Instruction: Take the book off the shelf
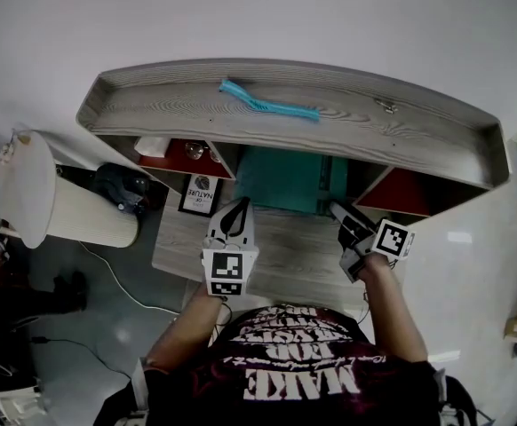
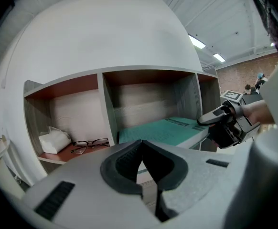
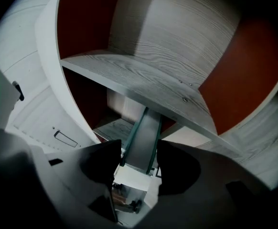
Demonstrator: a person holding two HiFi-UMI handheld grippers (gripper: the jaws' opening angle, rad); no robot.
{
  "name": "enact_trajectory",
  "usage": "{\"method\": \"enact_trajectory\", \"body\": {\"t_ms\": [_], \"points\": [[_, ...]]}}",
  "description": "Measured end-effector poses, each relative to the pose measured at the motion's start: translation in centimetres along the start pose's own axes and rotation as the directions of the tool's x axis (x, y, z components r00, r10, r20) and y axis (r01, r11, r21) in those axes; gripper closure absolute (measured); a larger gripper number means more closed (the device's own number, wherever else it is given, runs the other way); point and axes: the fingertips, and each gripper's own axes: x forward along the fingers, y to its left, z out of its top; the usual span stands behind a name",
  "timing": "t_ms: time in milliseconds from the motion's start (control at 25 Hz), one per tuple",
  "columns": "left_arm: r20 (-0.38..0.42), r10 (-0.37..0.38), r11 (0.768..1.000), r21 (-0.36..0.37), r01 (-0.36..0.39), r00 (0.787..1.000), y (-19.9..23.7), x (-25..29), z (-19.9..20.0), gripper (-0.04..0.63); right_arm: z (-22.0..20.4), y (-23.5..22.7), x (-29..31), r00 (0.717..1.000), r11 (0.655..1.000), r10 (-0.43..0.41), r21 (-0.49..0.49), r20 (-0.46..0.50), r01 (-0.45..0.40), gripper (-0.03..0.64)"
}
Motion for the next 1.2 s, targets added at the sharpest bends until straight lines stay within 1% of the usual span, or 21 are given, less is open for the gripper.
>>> {"method": "enact_trajectory", "body": {"t_ms": [120, 280, 360, 520, 680, 880, 1080, 1200], "points": [[0.007, 0.008, 1.0, -0.003, -0.007, 1.0, 0.5, -1.0, -0.1, 0.588, -0.6, -0.1, -0.6, 1.0, 0.998, 0.009, 0.055, 0.029, -0.011, 0.392], [0.009, 0.014, 1.0, -0.012, -0.014, 1.0, 0.9, -2.4, -0.8, 0.588, -1.9, -0.2, -2.4, 0.995, 0.988, 0.018, 0.149, 0.101, -0.033, 0.412], [0.009, 0.012, 1.0, -0.014, -0.012, 1.0, 0.9, -3.3, -1.0, 0.588, -2.7, -0.1, -3.3, 0.992, 0.983, 0.015, 0.181, 0.127, -0.038, 0.417], [0.005, 0.02, 1.0, -0.011, -0.02, 1.0, 1.7, -5.3, -1.9, 0.588, -4.2, 0.2, -4.3, 0.989, 0.981, 0.021, 0.185, 0.145, -0.048, 0.42], [-0.006, 0.041, 0.999, -0.012, -0.041, 0.999, 3.0, -7.4, -2.8, 0.588, -5.4, 0.4, -4.9, 0.982, 0.972, 0.03, 0.225, 0.188, -0.073, 0.426], [-0.012, 0.052, 0.998, -0.016, -0.052, 0.999, 4.3, -9.6, -3.7, 0.588, -7.5, 1.3, -5.4, 0.978, 0.964, 0.046, 0.247, 0.203, -0.097, 0.43], [-0.029, 0.042, 0.999, -0.027, -0.043, 0.999, 5.2, -10.9, -5.0, 0.588, -9.2, 2.0, -6.4, 0.969, 0.957, 0.042, 0.269, 0.245, -0.109, 0.433], [-0.038, 0.022, 0.999, -0.025, -0.023, 0.999, 5.0, -11.0, -5.7, 0.588, -10.4, 1.5, -7.2, 0.967, 0.958, 0.008, 0.275, 0.253, -0.08, 0.435]]}}
